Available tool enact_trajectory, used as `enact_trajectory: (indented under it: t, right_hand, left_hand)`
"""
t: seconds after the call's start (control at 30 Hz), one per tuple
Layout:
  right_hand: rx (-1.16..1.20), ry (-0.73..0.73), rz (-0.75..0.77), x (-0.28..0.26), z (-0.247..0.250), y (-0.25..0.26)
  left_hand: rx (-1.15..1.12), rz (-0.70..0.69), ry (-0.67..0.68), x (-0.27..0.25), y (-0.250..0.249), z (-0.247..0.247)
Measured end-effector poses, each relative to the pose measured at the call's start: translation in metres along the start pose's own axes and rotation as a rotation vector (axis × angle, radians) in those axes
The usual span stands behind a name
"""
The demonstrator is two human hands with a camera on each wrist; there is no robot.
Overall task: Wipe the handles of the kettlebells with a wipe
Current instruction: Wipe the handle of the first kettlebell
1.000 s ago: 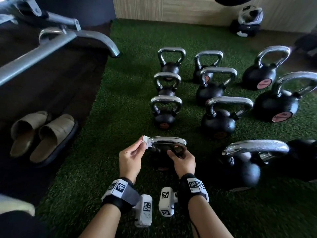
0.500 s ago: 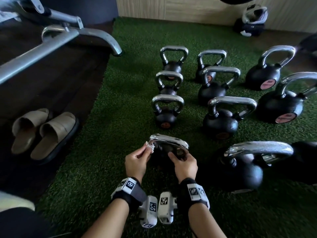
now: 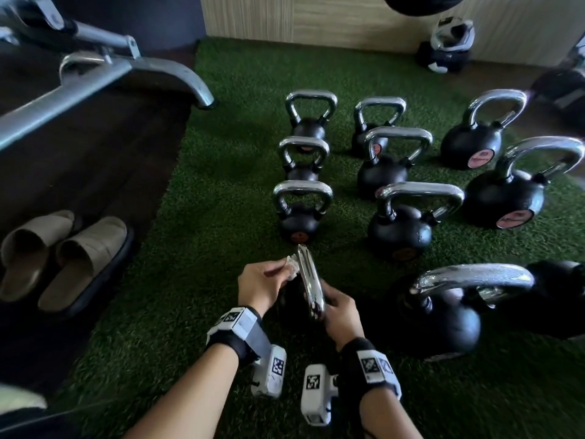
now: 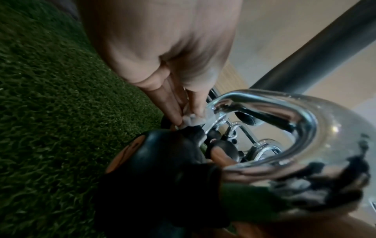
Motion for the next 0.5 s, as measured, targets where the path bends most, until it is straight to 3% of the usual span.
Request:
enact_trajectory:
  t: [0.07,0.17,0.33,0.5]
  right_hand:
    - [-0.041,0.072,-0.060,0.020,-0.013,-0.014]
    - [0.035,0.066,-0.068,0.029,-0.016,-0.017]
    - [0.171,0.073,-0.043,0.012,-0.013,0.001]
    - [0.214,0.073,-0.070,0.015,-0.015,-0.003]
  left_hand:
    - [0.090,-0.029,0.001,0.002,-0.006,-0.002]
    - [0.170,-0.038,0.002,0.008,-0.015,-0.004]
    - [-0.045,-0.089,0.004,0.004,-0.030,-0.005]
    - [-0.264,-0.041,-0.007,0.001,-0.047,-0.007]
Point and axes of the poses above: each hand's wrist, its own x-axis towards the middle knuckle, its own z-axis out of the back of the hand, y = z × x, the point moved 8 cm from there along x, towards the middle knuckle, and after that the axes turned 11 degrees about -x, right-handed, at the moved point
